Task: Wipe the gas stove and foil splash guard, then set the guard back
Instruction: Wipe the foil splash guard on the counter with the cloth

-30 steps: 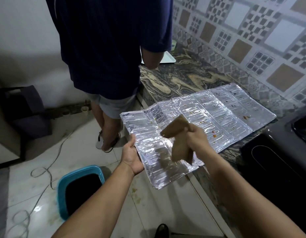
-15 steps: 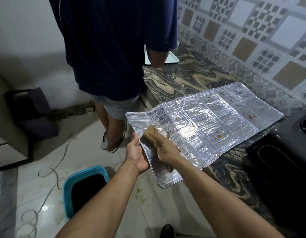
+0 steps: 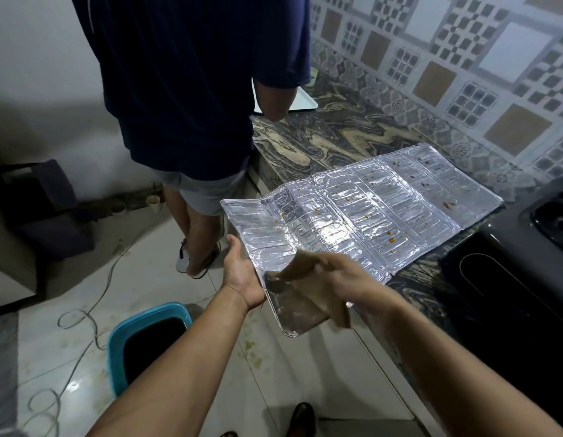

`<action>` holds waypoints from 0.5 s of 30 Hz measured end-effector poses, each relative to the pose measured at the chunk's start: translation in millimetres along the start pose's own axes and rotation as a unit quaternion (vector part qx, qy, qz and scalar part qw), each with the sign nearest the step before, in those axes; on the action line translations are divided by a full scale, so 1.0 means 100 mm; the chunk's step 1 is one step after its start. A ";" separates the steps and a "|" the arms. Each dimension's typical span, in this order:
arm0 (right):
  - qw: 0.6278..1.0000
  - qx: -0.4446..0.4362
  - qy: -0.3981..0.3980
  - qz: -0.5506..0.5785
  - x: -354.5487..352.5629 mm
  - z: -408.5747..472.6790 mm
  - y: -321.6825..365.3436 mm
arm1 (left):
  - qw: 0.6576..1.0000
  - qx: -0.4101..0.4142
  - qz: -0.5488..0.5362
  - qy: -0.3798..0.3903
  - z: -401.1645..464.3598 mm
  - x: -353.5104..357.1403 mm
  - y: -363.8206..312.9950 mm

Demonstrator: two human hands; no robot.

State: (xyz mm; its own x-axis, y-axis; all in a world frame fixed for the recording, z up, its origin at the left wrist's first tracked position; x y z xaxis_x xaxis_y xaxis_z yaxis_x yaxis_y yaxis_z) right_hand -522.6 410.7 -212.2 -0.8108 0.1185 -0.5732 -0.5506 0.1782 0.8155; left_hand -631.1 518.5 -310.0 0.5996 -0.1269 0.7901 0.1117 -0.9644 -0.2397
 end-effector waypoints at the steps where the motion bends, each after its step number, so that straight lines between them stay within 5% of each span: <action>1: 0.998 0.015 -0.054 0.011 -0.18 -0.02 0.05 | 1.000 0.006 -0.004 0.009 -0.02 0.00 0.00; 4: 0.966 0.080 -0.240 -0.051 -0.71 -0.01 -0.12 | 1.000 -0.004 0.008 0.021 -0.07 0.03 0.08; 6: 0.940 0.123 -0.279 -0.153 -0.88 0.03 -0.27 | 1.000 -0.021 0.014 0.017 -0.08 0.02 0.15; 11: 0.965 0.125 -0.118 -0.196 -0.54 0.18 -0.50 | 0.999 -0.045 0.019 0.013 -0.07 0.02 0.24; 15: 0.943 0.076 -0.005 -0.323 -0.19 0.22 -0.46 | 0.999 -0.025 0.033 -0.008 -0.06 0.03 0.18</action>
State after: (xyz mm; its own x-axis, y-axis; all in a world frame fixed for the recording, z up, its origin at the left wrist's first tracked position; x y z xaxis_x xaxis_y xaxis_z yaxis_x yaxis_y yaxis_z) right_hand -477.5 421.7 -240.7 -0.3132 -0.0532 -0.9482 -0.8934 0.3553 0.2752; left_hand -631.9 499.6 -308.6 0.6166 -0.1870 0.7648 0.0315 -0.9648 -0.2613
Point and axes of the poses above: each hand's wrist, its own z-axis towards the middle knuckle, its own x-axis out of the palm, y = z × x, the point moved 5 cm from there along z, towards the middle knuckle, and after that the axes turned 13 degrees about -x, right-handed, at the moved point
